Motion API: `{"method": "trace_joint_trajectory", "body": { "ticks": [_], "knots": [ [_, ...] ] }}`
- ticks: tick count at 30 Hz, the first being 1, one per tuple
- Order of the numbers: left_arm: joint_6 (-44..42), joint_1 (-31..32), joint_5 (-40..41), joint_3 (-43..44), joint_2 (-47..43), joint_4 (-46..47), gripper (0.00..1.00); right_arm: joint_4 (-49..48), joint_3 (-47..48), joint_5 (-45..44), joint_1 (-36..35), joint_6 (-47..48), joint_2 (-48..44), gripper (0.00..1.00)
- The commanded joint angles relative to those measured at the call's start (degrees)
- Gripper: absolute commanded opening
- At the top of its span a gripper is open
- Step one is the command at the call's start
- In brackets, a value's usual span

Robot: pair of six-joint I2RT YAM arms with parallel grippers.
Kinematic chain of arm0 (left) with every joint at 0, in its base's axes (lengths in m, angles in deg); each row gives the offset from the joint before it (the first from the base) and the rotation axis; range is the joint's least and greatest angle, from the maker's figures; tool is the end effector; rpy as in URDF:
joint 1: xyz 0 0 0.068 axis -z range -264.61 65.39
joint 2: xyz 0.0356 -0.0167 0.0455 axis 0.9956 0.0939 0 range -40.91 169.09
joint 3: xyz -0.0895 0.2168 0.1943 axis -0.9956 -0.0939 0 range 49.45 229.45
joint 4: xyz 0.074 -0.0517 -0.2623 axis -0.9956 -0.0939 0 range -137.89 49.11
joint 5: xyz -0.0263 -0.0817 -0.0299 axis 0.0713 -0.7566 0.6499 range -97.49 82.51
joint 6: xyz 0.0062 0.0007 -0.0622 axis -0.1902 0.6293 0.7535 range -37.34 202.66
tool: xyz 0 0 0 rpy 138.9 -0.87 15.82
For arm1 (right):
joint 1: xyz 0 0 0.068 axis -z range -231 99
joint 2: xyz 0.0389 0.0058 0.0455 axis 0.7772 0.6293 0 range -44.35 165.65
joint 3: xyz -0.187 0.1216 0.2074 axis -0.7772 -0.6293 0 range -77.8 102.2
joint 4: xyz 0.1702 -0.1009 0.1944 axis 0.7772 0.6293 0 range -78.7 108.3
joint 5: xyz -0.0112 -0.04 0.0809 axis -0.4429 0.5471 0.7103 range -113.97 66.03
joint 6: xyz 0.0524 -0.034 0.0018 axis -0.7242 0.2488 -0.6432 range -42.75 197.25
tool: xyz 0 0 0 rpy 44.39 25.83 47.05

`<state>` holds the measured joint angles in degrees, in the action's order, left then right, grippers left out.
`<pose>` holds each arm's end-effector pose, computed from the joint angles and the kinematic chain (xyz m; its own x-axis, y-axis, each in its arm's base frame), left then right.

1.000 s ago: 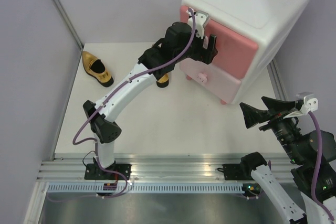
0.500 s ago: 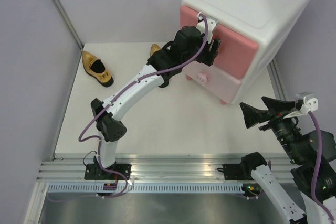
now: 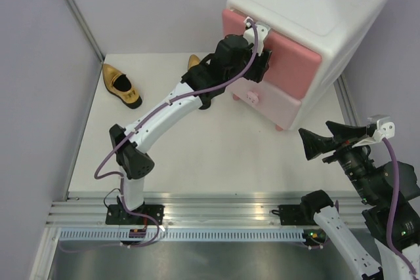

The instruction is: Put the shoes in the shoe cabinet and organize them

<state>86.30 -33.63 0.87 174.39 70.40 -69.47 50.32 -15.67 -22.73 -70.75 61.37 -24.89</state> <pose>0.3109 -0.3725 0.4788 -0.2052 0.1535 -0.9666 0.6686 0.7432 -0.0239 0.0124 0.0055 0.4417 -0.0405 0.2761 -0.9603 -0.3608 0.8922 0.2717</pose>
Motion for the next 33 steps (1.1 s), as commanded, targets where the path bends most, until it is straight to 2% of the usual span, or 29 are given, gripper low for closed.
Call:
{"method": "trace_joint_trajectory", "body": {
  "ticks": [1,20,33],
  "knots": [
    [-0.92,0.26,-0.36,-3.38,-7.05,-0.07,0.23,-1.14,0.27,-0.88,-0.03,-0.03,-0.57,0.98],
    [3.56,0.35,-4.31,-25.96,-28.06,-3.32,0.24,-3.61,2.21,-2.55,-0.03,2.69,1.54,0.98],
    [4.89,0.52,-7.13,-34.41,-38.71,-8.07,0.27,-6.15,1.42,-2.99,-0.03,4.89,3.12,0.98]
  ]
}}
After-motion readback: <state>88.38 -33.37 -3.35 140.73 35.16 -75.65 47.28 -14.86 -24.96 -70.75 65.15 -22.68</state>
